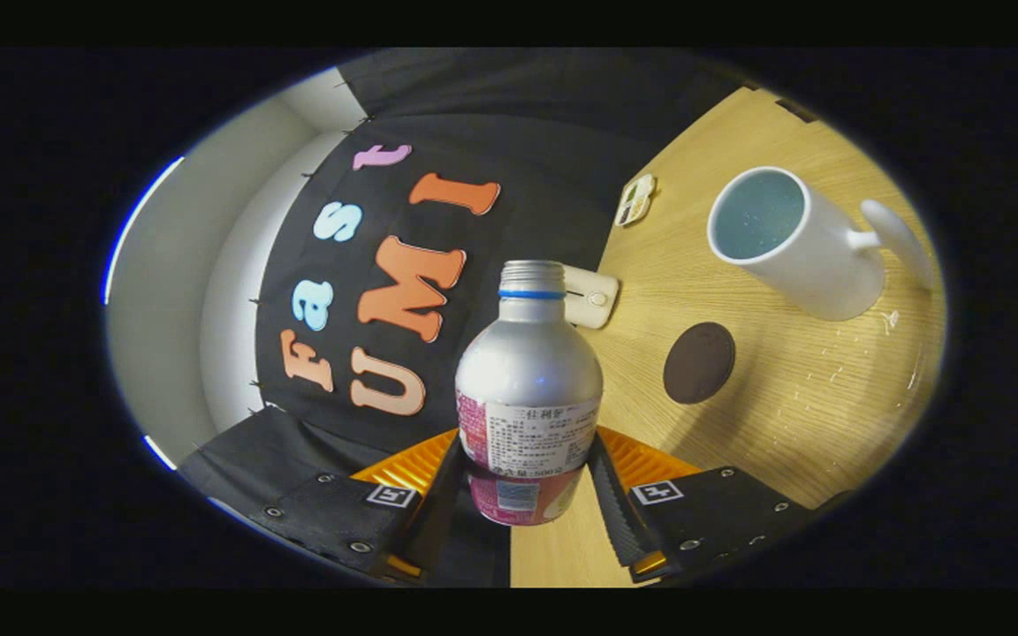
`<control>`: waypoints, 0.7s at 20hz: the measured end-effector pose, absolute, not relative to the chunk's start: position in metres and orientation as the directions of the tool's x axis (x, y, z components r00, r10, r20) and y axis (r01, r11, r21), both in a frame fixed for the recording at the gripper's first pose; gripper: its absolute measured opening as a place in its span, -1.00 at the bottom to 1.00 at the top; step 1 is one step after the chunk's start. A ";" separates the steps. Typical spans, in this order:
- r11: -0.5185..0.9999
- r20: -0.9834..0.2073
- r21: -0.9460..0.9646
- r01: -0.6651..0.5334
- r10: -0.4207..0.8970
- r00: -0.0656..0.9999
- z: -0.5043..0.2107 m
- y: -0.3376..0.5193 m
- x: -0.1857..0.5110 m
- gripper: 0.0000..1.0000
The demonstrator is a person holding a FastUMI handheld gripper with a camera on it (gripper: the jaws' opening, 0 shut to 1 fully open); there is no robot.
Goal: Take the bottle from table, then pour the juice into the cup, finally place the bottle on the coaster
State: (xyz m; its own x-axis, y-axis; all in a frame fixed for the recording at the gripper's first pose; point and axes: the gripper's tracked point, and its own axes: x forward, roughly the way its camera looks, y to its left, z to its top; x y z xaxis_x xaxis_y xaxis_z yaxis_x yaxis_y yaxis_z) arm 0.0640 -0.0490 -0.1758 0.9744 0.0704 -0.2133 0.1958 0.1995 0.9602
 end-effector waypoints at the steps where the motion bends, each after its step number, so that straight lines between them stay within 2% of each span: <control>1: 0.176 -0.216 0.963 0.202 0.064 0.974 -0.175 -0.051 0.065 0.46; 14: -0.100 -0.189 0.977 0.186 -0.016 0.982 -0.166 -0.081 0.062 0.46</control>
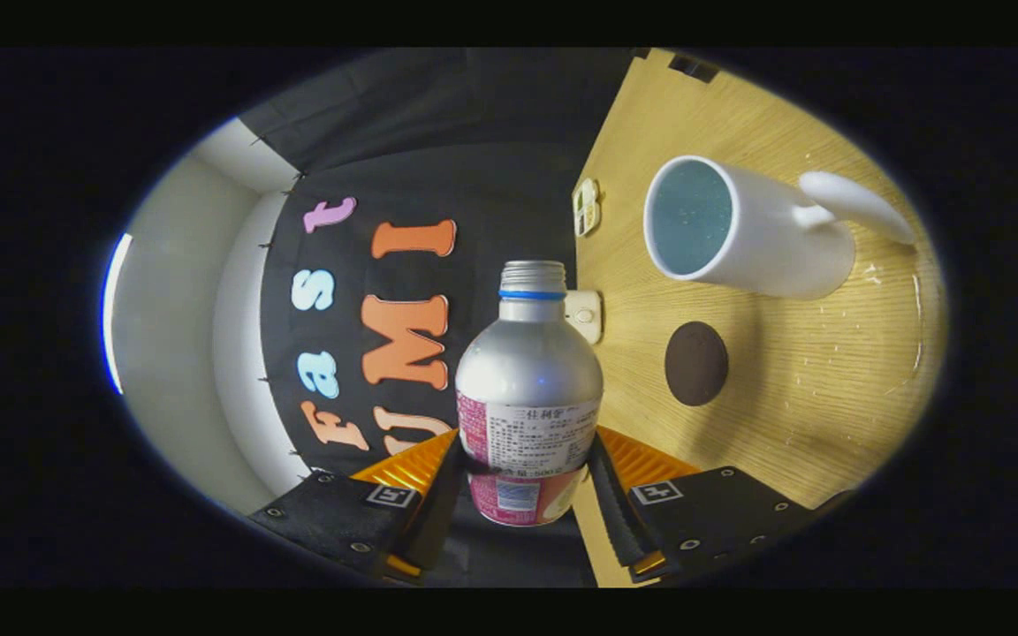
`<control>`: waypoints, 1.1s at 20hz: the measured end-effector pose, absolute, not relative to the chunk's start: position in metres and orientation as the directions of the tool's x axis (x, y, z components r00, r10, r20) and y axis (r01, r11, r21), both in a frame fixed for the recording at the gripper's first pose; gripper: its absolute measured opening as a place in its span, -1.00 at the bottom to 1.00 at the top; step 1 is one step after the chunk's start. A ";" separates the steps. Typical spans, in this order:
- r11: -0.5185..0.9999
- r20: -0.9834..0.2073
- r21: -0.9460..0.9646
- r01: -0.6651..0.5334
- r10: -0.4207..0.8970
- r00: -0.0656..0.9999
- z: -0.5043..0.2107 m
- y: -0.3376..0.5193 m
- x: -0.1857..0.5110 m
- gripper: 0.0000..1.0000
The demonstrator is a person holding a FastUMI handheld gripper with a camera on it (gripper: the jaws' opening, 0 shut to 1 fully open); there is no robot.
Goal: Take the bottle from table, then pour the juice into the cup, finally place the bottle on the coaster
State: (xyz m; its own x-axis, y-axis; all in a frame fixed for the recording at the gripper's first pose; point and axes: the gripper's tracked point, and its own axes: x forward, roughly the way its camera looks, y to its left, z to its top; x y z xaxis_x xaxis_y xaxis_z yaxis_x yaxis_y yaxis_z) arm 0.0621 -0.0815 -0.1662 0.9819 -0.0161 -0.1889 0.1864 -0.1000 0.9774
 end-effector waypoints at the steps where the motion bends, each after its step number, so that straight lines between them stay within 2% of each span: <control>1: -0.125 -0.185 0.975 0.181 -0.022 0.982 -0.166 -0.084 0.060 0.46; 13: -0.328 -0.174 0.934 0.139 -0.080 0.981 -0.165 -0.110 0.054 0.46; 22: -0.356 -0.165 0.927 0.121 -0.093 0.982 -0.157 -0.117 0.051 0.46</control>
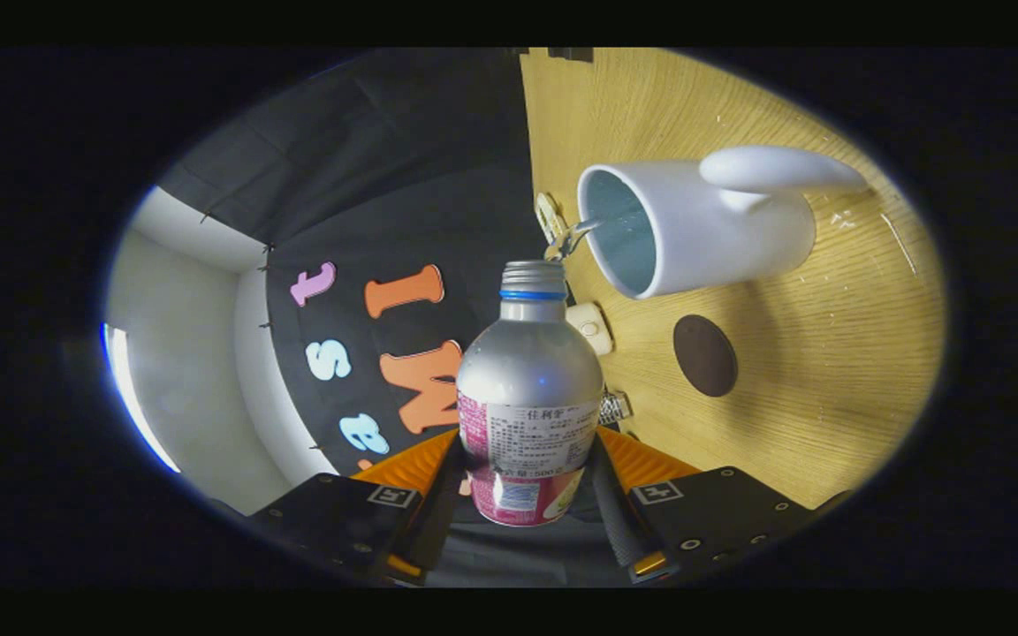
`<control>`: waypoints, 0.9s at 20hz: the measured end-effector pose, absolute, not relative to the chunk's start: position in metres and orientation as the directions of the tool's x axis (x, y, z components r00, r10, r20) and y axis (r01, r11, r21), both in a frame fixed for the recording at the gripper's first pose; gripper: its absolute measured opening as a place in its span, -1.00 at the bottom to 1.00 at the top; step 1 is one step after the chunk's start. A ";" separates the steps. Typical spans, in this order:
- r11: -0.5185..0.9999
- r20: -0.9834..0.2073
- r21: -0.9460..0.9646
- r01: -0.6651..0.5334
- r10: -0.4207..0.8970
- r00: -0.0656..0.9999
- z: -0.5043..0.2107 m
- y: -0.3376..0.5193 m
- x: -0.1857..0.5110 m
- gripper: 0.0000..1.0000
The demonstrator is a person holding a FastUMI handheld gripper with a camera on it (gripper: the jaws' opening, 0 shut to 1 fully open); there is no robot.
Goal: Take the bottle from table, then pour the juice into the cup, finally place the bottle on the coaster
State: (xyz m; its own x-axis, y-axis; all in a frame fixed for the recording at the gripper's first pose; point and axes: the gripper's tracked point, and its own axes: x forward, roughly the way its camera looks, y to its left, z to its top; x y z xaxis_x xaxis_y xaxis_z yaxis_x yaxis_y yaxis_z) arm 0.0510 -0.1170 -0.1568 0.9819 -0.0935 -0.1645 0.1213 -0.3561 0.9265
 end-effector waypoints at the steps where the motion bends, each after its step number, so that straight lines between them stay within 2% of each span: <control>1: -0.361 -0.164 0.925 0.119 -0.096 0.982 -0.154 -0.118 0.052 0.46; 18: -0.452 -0.139 0.890 0.069 -0.124 0.982 -0.138 -0.128 0.050 0.46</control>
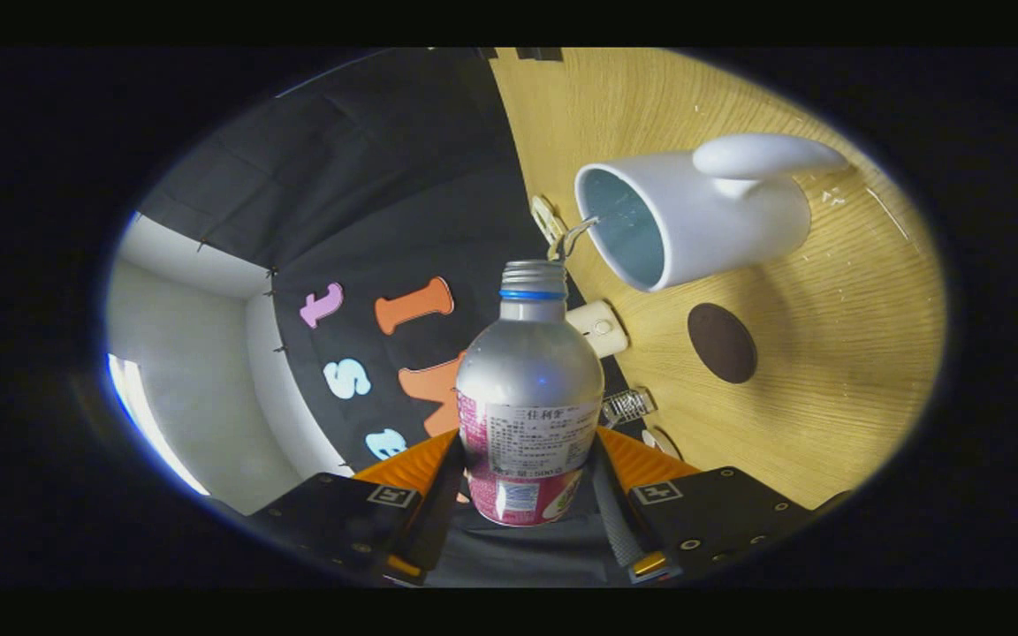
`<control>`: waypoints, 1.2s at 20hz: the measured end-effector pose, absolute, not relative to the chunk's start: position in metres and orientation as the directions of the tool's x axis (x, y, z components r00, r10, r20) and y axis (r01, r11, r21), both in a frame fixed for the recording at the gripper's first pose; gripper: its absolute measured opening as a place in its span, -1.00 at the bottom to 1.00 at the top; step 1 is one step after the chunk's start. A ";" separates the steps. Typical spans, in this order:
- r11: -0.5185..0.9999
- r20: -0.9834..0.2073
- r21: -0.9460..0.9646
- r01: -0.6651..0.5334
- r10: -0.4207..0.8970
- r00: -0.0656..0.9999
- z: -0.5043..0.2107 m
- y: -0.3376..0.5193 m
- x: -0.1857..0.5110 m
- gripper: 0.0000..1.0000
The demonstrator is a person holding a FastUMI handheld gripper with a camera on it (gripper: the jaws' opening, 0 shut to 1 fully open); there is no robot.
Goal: Take the bottle from table, then pour the juice into the cup, finally place the bottle on the coaster
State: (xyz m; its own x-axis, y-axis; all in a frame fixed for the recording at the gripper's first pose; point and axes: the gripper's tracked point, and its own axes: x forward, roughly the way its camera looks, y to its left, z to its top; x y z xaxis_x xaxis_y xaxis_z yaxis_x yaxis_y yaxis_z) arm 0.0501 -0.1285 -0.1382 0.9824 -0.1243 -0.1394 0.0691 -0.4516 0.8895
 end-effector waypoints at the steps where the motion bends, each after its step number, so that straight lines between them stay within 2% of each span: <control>1: -0.457 -0.136 0.887 0.065 -0.125 0.983 -0.138 -0.129 0.051 0.46; 24: -0.612 -0.114 0.790 -0.025 -0.186 0.976 -0.110 -0.144 0.049 0.47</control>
